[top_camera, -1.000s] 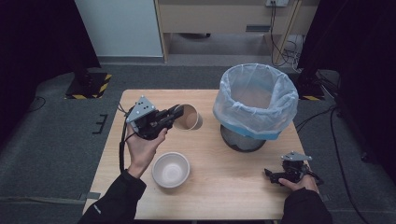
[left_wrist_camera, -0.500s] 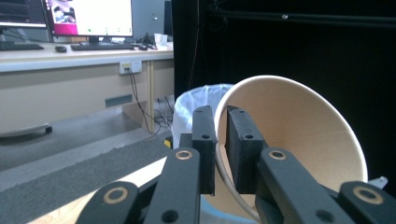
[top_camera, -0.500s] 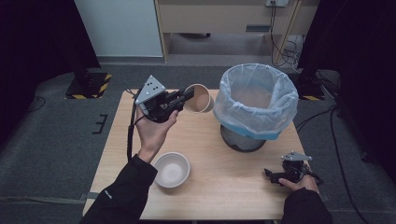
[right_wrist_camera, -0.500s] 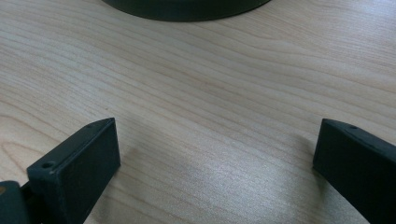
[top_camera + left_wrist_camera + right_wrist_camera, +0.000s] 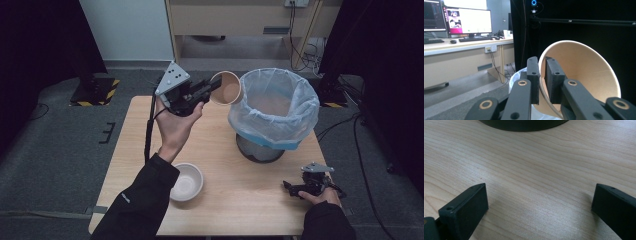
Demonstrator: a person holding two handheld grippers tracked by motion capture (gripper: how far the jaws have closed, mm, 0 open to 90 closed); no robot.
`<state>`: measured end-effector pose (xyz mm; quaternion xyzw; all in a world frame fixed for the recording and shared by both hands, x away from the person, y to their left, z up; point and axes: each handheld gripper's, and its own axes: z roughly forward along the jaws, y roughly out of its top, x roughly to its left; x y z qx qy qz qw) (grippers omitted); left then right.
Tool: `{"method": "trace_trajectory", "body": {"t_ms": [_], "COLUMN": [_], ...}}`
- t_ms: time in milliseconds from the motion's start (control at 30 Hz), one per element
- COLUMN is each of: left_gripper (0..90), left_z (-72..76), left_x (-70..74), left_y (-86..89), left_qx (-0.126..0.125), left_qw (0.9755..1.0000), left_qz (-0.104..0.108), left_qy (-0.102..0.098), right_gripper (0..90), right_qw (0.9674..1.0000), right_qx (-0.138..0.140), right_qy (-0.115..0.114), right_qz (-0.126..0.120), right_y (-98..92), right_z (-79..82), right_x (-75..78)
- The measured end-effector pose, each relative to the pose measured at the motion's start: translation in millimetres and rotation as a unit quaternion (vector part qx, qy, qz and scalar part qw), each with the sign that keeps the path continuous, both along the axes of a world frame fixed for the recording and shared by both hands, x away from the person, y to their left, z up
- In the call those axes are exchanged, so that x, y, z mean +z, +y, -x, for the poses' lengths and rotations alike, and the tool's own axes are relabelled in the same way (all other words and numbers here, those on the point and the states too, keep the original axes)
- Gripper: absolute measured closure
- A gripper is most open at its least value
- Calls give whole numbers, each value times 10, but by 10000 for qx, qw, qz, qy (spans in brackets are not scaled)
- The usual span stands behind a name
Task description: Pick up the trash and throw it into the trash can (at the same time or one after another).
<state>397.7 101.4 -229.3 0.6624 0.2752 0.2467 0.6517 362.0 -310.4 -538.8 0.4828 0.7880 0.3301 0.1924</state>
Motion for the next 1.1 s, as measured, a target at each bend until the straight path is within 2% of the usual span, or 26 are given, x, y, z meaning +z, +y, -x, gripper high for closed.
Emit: {"method": "trace_trajectory", "body": {"t_ms": [100,200,333,767,1100], "left_gripper": [819,818,819,818,818], "left_z": [-19,-50,-83,-318,-460], "left_x": [69,119,141,112,82], "left_y": [-52,-118,-190,-435,-608], "left_qx": [-4,-58,-92,-105,-71], "left_qw": [10000,9999,9998,9998,9999], "left_qz": [-4,76,110,162,94], "left_qy": [-71,-102,-135,-90,-86], "right_gripper": [8,8,8,8,8], "right_qw": [10000,10000,10000,10000,10000], "right_qx": [6,4,10,8,26], "right_qy": [-28,-21,-22,-22,-26], "right_qz": [6,2,9,5,10], "right_y": [-1,0,-2,-2,-3], "right_z": [-3,-2,-3,-3,-7], "right_x": [-3,-2,-1,-2,-2]}}
